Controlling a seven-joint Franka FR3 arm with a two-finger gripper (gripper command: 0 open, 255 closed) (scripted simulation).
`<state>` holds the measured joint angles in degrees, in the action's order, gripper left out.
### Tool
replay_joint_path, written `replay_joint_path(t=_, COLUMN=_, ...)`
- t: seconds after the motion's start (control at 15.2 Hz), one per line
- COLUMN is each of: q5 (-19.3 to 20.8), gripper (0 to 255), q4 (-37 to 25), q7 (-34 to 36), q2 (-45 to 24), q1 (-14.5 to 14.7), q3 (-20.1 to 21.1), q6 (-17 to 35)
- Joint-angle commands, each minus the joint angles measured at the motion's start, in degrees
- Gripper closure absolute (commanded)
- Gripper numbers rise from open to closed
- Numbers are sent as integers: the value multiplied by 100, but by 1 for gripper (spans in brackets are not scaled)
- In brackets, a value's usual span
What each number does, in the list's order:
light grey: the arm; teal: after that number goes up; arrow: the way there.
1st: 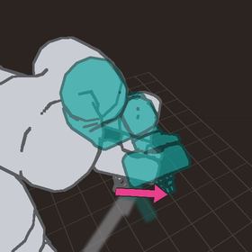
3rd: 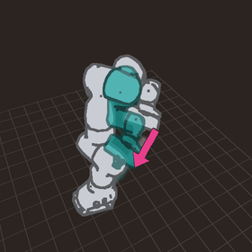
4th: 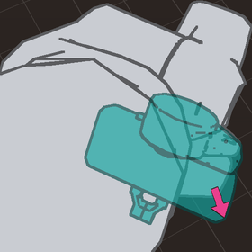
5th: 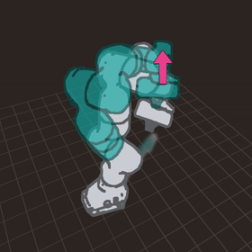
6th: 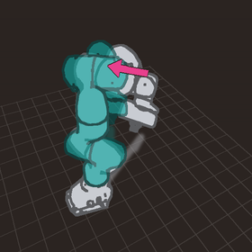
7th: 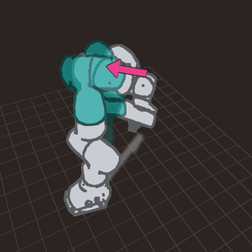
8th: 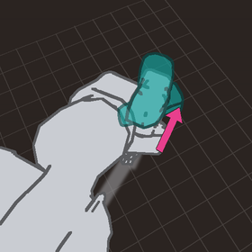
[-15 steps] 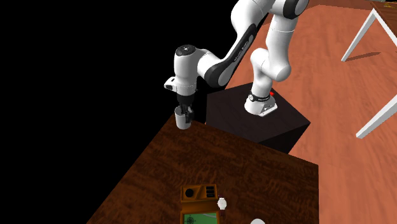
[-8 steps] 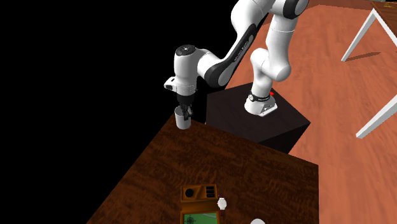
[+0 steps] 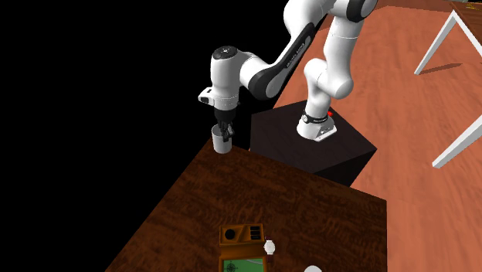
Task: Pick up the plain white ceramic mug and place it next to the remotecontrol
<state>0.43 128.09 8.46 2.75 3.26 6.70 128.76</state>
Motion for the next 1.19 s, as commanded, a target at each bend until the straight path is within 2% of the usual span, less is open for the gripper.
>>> replay_joint_path(t=0.0, q5=-12, gripper=255, q4=-104, q7=-12, q2=75, q1=-1, q3=-3, q6=-181)
replay_joint_path(t=1.12, q5=-67, gripper=255, q4=-998, q7=-63, q2=485, q1=-4, q3=-21, q6=-1483)
